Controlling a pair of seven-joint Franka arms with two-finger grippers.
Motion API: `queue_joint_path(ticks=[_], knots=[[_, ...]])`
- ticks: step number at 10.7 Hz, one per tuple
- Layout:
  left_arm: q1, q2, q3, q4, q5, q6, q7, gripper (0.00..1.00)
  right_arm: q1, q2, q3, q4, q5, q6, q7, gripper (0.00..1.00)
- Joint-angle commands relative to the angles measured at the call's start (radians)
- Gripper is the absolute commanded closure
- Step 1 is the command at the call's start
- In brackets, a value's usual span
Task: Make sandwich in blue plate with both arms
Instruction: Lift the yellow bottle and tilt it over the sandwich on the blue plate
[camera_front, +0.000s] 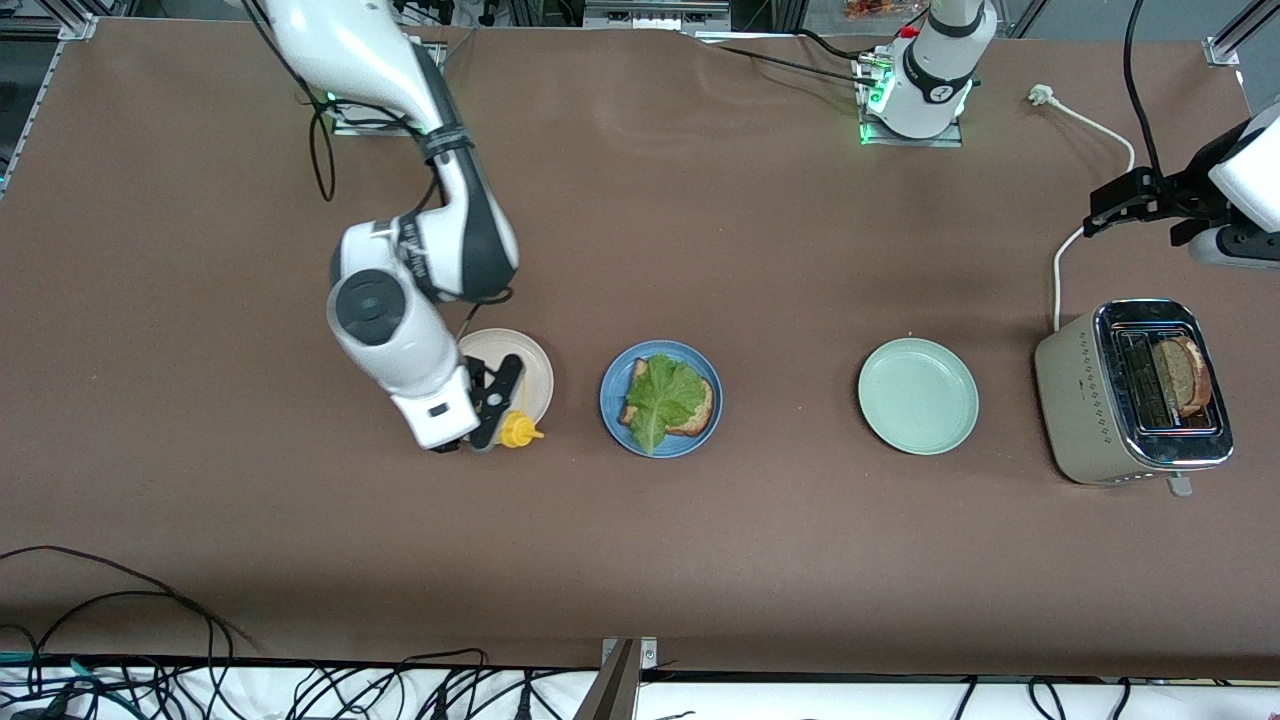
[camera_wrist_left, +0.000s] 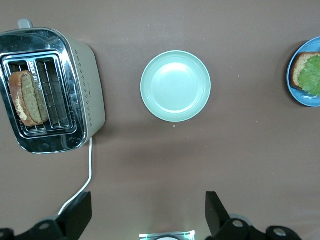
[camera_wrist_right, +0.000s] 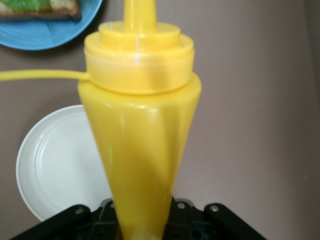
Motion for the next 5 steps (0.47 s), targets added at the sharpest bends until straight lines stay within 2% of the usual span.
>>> queue_joint_path(ticks=[1,3,5], knots=[[0.003,-0.004,-0.002,0.011,-0.007,-0.014,-0.004,0.0,0.086,0.042,-0.02,0.071,-0.248,-0.119,0.153,1.0],[0.005,-0.002,-0.002,0.011,-0.006,-0.014,-0.002,0.0,0.139,0.132,-0.024,0.191,-0.35,-0.229,0.246,1.0],[0.005,-0.002,-0.002,0.011,-0.006,-0.014,-0.002,0.0,0.182,0.212,-0.041,0.271,-0.386,-0.303,0.32,1.0]])
